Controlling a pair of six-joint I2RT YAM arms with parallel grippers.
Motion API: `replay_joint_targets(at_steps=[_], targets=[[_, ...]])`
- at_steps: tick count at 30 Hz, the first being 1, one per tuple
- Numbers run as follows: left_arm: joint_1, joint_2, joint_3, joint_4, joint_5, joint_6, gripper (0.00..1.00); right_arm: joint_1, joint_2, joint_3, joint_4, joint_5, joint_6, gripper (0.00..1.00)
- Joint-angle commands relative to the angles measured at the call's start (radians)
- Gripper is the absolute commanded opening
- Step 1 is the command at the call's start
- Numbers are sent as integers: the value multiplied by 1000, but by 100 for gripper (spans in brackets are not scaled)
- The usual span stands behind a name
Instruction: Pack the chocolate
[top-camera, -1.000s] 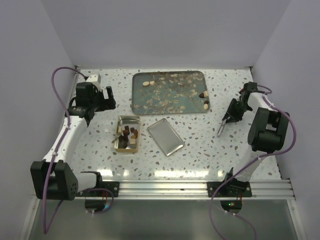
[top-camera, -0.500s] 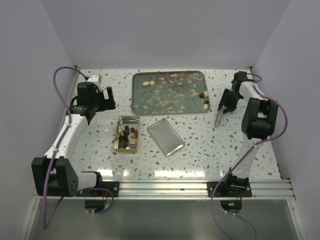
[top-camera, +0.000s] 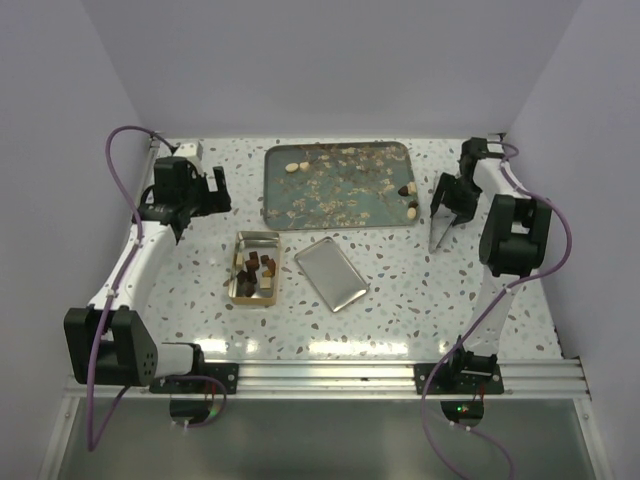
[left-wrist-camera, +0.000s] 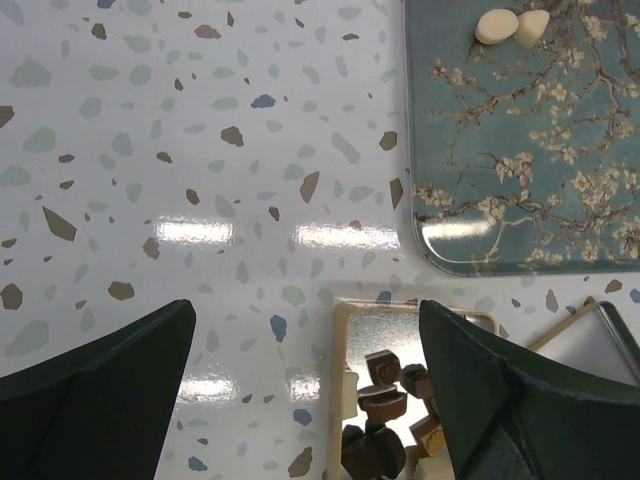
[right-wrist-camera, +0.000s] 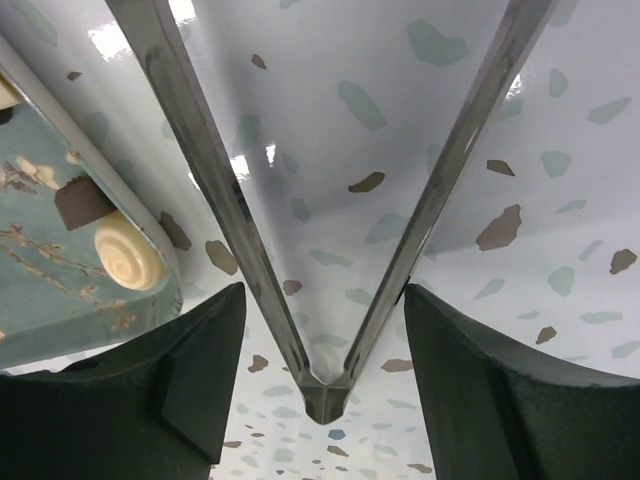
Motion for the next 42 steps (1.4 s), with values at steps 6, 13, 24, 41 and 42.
replay_joint_targets(at_steps=[6, 13, 24, 41, 42], targets=[[7, 11, 82, -2, 8, 21, 100, -2, -90, -23, -34, 40, -34, 88], [7, -27, 53, -5, -1, 19, 100, 0, -219, -75, -5, 24, -47, 87], [7, -106, -31, -13, 16, 8, 100, 348, -406, -204, 32, 25, 5, 68], [7, -213, -120, -53, 47, 16, 100, 710, -261, -300, 170, 89, 122, 45], [7, -216, -131, -53, 50, 14, 100, 713, -257, -319, 176, 92, 122, 45]])
